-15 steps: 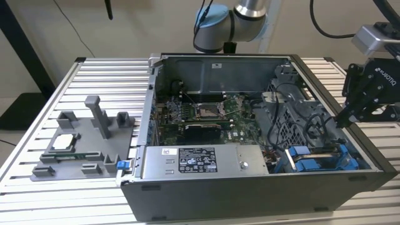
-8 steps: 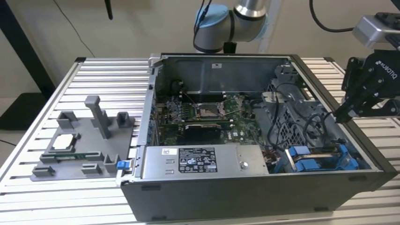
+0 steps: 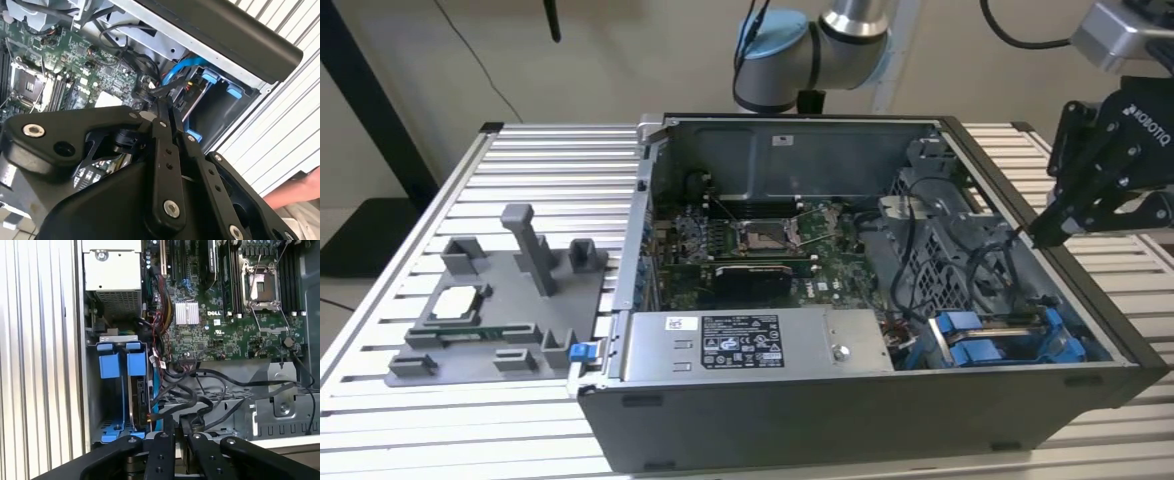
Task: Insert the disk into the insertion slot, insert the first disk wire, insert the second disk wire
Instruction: 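Insert the second disk wire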
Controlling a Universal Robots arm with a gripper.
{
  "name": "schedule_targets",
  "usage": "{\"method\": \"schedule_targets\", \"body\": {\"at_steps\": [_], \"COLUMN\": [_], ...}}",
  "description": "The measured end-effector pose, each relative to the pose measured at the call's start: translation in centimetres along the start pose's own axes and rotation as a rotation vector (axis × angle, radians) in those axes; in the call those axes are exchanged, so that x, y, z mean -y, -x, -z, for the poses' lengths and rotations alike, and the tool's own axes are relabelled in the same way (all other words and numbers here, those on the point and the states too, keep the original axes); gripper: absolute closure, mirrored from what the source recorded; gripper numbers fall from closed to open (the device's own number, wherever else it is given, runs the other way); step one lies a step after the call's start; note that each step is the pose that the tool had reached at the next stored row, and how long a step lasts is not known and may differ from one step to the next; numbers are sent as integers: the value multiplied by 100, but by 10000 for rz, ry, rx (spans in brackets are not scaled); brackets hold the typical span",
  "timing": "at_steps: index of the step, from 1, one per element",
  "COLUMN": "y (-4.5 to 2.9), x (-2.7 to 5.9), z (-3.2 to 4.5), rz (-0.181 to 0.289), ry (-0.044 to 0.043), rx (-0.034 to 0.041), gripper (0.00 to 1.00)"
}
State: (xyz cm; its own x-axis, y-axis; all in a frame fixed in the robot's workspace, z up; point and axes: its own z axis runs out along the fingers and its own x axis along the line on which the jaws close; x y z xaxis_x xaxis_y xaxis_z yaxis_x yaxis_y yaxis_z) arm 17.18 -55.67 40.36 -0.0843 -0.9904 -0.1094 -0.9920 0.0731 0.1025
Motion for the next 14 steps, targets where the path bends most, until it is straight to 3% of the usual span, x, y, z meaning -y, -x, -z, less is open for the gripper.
{"method": "schedule_targets", "body": {"at_steps": [6,14], "y": [-10,-43], "x": [-151,-483], "z": [7,-47], "rz": [-5,-7], "ry": [12,26], "rx": [8,8], "gripper": [100,100]}}
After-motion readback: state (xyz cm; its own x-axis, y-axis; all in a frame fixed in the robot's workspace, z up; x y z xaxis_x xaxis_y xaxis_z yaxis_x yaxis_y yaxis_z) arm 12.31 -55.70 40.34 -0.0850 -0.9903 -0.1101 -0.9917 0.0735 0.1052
